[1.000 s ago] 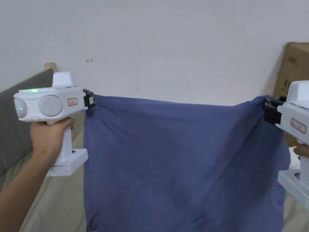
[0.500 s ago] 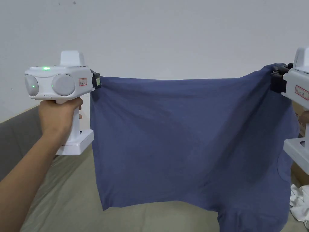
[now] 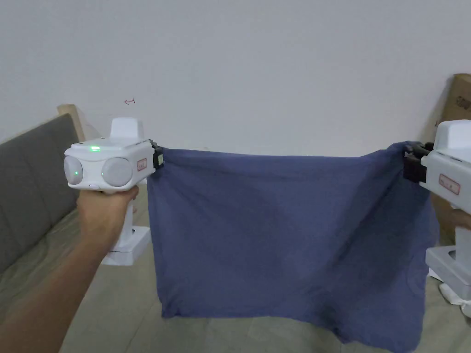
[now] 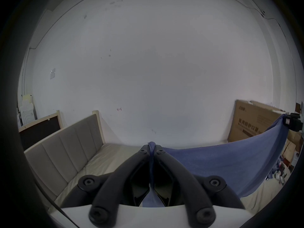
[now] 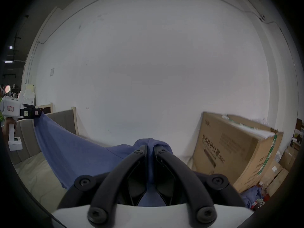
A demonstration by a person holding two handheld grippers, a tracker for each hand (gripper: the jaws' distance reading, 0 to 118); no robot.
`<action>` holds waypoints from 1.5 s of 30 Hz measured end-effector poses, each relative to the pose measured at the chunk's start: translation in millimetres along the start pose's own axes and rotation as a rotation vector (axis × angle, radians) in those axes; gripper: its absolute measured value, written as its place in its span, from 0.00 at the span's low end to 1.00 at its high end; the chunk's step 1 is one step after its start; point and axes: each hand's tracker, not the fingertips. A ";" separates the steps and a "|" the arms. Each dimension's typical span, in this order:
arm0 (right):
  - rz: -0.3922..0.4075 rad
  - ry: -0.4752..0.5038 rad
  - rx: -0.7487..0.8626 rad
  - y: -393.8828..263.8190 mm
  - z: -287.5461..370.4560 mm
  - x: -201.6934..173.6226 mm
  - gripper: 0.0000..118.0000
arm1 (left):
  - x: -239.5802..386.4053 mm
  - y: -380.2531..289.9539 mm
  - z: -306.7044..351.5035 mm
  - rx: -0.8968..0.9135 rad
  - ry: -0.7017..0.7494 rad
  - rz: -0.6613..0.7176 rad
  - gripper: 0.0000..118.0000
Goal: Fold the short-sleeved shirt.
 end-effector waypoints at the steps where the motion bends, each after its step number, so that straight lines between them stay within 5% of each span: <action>1: -0.011 0.008 -0.015 -12.5 -1.8 1.2 0.04 | 2.3 -12.0 -3.8 -0.008 -0.005 -0.008 0.00; 11: -0.136 0.062 -0.185 -134.6 15.6 1.9 0.04 | 4.5 -140.9 0.5 -0.193 -0.057 -0.002 0.00; 26: -0.271 0.144 -0.450 -286.5 182.2 -47.6 0.04 | -26.7 -321.3 138.9 -0.471 -0.037 0.083 0.00; 45: -0.336 0.131 -0.649 -360.4 316.8 -76.0 0.04 | -39.8 -419.8 279.8 -0.634 -0.028 0.018 0.00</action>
